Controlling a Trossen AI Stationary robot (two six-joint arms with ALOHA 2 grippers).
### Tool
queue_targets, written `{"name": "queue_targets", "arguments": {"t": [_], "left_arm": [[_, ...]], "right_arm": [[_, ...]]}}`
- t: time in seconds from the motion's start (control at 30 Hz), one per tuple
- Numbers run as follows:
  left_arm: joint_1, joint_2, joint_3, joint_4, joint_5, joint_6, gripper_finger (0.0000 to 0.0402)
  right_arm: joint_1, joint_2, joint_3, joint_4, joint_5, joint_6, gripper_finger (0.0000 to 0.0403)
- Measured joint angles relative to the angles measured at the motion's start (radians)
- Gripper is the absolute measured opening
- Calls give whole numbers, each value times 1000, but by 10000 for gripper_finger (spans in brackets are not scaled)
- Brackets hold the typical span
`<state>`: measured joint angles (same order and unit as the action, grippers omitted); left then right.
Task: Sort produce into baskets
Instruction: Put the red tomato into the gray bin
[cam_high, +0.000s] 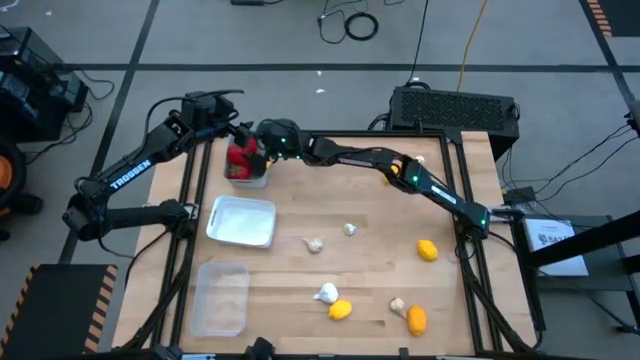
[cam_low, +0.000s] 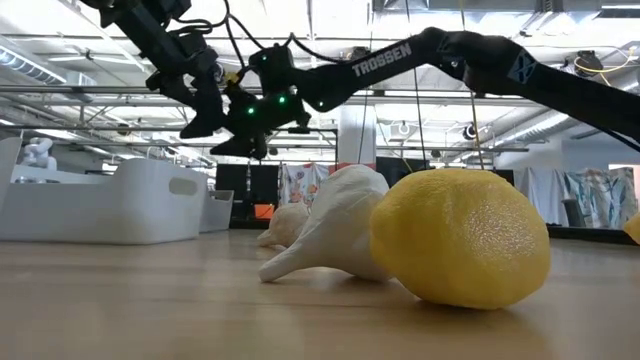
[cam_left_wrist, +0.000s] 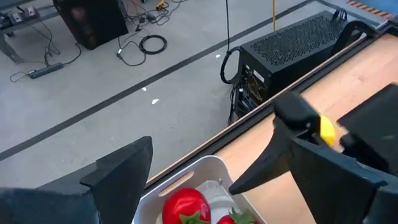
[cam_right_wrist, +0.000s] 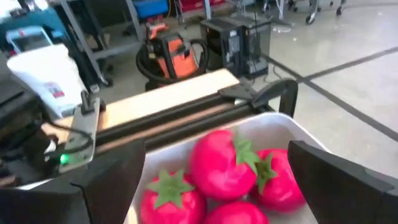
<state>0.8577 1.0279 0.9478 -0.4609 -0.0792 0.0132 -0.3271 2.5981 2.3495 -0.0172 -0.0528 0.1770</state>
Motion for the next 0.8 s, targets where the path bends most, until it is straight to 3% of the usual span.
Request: {"name": "queue_targets", "arguments": {"t": [0.13, 0.5, 0.8], "left_arm": [[0, 0, 0, -30, 0, 0, 370], [-1, 33, 0, -207, 0, -23, 370], [-1, 199, -1, -267, -22, 19, 364]], "right_arm": [[1, -61, 0, -165, -1, -11, 384], [1, -277, 0, -872, 14, -173, 384], [2, -428, 0, -1095, 230, -188, 384]]}}
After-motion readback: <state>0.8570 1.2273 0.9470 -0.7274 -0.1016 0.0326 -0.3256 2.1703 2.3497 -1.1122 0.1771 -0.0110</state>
